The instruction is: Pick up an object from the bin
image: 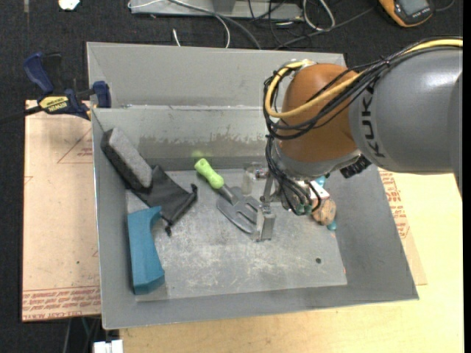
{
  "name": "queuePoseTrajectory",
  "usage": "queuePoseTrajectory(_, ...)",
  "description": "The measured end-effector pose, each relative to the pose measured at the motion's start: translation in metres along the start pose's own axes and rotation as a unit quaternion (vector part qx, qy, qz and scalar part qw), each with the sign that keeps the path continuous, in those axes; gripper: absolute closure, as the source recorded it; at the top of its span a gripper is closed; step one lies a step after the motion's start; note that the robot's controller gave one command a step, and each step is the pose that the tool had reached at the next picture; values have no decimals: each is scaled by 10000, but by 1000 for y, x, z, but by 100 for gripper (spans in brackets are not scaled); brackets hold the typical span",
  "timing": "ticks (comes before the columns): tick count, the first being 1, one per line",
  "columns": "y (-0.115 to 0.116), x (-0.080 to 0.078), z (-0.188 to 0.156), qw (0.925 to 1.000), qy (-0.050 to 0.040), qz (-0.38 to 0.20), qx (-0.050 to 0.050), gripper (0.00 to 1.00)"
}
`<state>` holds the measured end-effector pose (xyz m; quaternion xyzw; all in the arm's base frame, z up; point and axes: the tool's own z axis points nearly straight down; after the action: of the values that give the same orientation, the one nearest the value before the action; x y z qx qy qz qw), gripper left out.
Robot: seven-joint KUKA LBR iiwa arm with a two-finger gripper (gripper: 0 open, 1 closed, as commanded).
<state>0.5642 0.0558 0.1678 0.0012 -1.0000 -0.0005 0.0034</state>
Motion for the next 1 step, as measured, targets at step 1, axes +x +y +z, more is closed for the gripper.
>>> queuePoseTrajectory(1,0,-2,-4,10000,-40,7,-3,0)
